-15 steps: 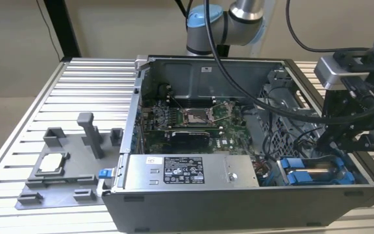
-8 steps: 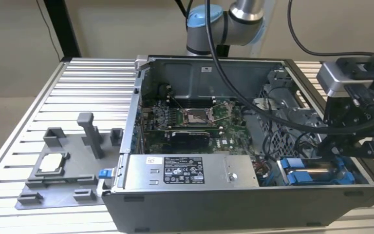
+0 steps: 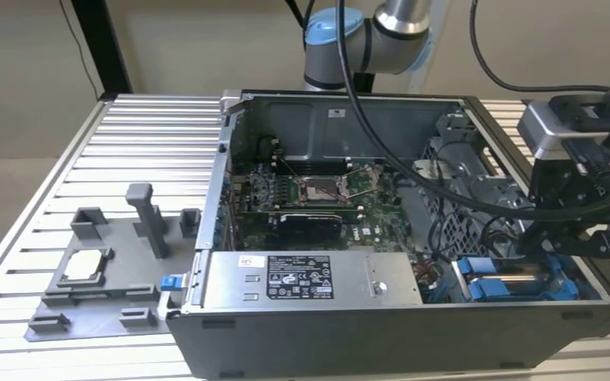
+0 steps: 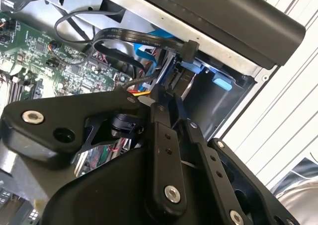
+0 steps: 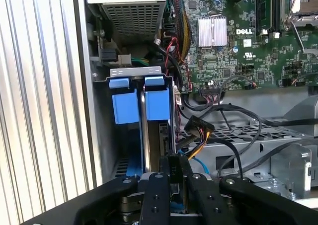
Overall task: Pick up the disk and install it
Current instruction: 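Insert the first disk wire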
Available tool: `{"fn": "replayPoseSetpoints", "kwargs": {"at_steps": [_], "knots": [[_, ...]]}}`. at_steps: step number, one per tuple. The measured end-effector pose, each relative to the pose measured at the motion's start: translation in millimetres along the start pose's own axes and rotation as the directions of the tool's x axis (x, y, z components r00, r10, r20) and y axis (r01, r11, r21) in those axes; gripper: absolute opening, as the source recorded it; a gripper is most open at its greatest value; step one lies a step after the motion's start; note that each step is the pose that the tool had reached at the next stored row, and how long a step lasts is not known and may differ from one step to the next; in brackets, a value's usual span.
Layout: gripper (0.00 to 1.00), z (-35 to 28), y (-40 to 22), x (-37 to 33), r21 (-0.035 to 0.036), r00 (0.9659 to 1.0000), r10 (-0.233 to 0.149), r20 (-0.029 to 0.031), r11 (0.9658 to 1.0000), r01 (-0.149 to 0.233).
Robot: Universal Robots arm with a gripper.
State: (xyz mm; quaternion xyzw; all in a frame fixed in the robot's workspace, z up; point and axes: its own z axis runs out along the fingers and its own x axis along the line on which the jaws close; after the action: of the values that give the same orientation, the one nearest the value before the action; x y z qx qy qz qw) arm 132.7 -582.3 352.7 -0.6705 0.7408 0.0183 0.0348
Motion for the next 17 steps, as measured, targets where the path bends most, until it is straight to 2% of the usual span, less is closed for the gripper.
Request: {"fn": "replayPoseSetpoints", "kwargs": {"at_steps": [6,11,17], "knots": [[0.0,1.1,-2.1,0.0,0.0,1.0,0.0,-0.0002,1.0,0.0],[0.0,5.3,-3.6,0.1,-0.0001,1.0,0.0,0.0,1.0,0.0],[0.0,7.5,-7.8,-0.1,-0.0001,1.0,0.0,0.0,1.0,0.0]]}}
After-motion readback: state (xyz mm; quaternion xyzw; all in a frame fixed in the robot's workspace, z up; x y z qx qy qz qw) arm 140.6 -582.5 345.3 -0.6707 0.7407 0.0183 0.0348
